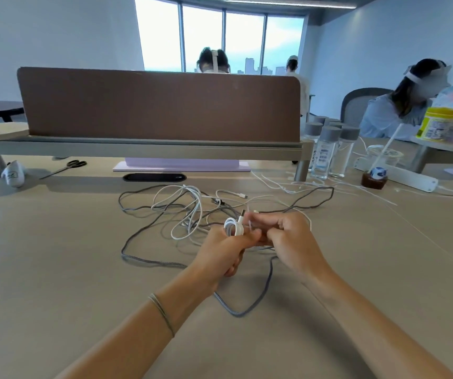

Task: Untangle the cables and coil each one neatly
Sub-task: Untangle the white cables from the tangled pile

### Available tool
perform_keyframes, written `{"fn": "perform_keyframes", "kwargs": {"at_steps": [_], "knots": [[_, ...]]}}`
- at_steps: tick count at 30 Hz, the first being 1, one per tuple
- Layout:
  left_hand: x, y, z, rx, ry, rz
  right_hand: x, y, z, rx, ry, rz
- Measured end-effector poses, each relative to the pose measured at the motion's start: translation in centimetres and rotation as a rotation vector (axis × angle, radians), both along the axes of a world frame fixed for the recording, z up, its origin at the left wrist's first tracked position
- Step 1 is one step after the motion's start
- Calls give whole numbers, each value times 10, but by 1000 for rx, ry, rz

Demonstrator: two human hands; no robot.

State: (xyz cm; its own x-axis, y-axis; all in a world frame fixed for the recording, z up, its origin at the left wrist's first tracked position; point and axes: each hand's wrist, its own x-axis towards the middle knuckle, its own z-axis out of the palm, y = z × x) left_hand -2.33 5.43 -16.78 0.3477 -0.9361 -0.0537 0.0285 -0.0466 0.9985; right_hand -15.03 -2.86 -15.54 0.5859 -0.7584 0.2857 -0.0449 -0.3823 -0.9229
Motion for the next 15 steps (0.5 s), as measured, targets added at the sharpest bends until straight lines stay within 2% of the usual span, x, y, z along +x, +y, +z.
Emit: {"fn": "perform_keyframes", "kwargs": {"at_steps": [3,4,7,8,12,15], "knots": [[1,2,-3,-6,-17,55,-1,-2,-4,-1,20,44],[4,3,-3,-15,7,28,-1,-5,-5,-99,75,15],[16,7,0,-64,151,-145,-2,-13,-6,-579,284,-125],[21,9,2,-84,203,-191,-1,-17,-5,-660,305,-143],[33,11,5,-128,340,-201,1,-29,-1,-583,237,-71],[41,8,1,-160,318,-167,0,-27,-5,-558,213,-108]]}}
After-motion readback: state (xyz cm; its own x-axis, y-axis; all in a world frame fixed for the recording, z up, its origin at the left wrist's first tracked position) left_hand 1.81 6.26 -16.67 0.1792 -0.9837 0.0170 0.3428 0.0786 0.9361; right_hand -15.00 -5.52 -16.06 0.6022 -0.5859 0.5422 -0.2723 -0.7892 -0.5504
